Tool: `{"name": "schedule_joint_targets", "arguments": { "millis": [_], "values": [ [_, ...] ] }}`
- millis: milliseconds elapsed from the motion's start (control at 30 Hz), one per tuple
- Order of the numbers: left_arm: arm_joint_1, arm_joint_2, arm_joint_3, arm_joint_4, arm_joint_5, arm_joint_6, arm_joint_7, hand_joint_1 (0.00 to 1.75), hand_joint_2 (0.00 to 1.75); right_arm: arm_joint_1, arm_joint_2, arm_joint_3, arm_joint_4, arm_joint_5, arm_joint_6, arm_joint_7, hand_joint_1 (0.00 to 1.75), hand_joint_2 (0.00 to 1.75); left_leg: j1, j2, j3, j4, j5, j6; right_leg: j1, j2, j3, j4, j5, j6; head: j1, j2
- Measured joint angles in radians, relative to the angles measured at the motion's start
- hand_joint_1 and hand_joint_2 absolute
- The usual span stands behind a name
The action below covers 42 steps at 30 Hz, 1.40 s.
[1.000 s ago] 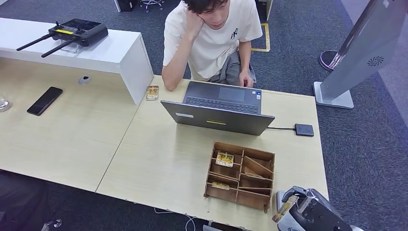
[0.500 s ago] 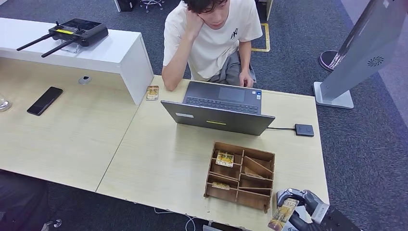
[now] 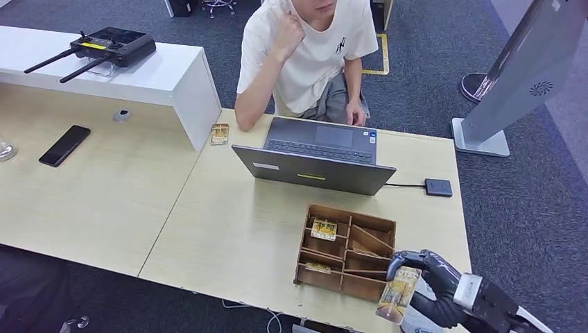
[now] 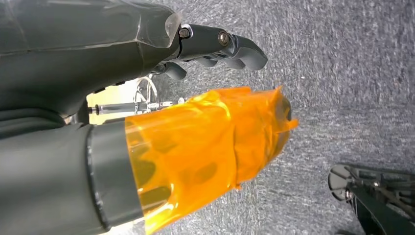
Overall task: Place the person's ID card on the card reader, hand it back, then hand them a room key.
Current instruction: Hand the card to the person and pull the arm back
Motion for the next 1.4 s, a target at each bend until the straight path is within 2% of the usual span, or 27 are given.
{"name": "schedule_joint_targets", "arguments": {
  "millis": [200,467,700,933,1167,1400],
  "values": [
    [-0.007,0.029,-0.020,0.067,0.000,0.024,-0.001,0.00,0.00,-0.099,0.018,0.044,0.018,-0.046,0.024,-0.006,1.75,1.75,0.000,0.000,0.000,0.000,0.000,0.000,0.000,0.000,0.000,0.000,0.000,0.000,0.000,0.000],
    [-0.021,0.049,-0.055,0.112,0.000,0.046,-0.002,0.00,0.00,-0.341,0.088,0.116,0.089,-0.194,0.037,0.057,1.75,1.75,0.000,0.000,0.000,0.000,0.002,-0.001,0.000,0.001,0.000,0.001,0.001,0.000,0.000,0.000],
    [-0.027,0.054,-0.079,0.119,0.000,0.047,0.001,0.00,0.00,-0.523,0.147,0.159,0.197,-0.274,0.006,0.123,1.75,1.75,0.000,0.000,0.000,0.000,0.002,-0.001,0.000,0.000,0.000,0.002,0.001,-0.001,0.000,0.000],
    [-0.031,0.054,-0.098,0.120,0.000,0.047,0.010,0.00,0.00,-0.669,0.197,0.201,0.330,-0.300,-0.056,0.188,1.75,1.75,0.000,-0.001,-0.001,0.000,0.002,-0.001,0.000,0.000,0.000,0.002,0.001,-0.001,0.000,0.000],
    [-0.035,0.054,-0.110,0.120,0.000,0.046,0.029,0.00,0.00,-0.780,0.252,0.237,0.466,-0.298,-0.140,0.257,1.75,1.75,0.000,-0.001,-0.001,0.000,0.002,-0.001,0.000,0.000,0.000,0.002,0.001,-0.001,0.000,0.000],
    [-0.040,0.053,-0.123,0.120,0.000,0.046,0.042,0.00,0.00,-0.834,0.298,0.262,0.573,-0.278,-0.193,0.304,1.75,1.75,0.000,-0.001,-0.001,0.000,0.002,-0.001,0.000,0.000,0.000,0.002,0.001,-0.001,0.000,0.000]
  ]
}}
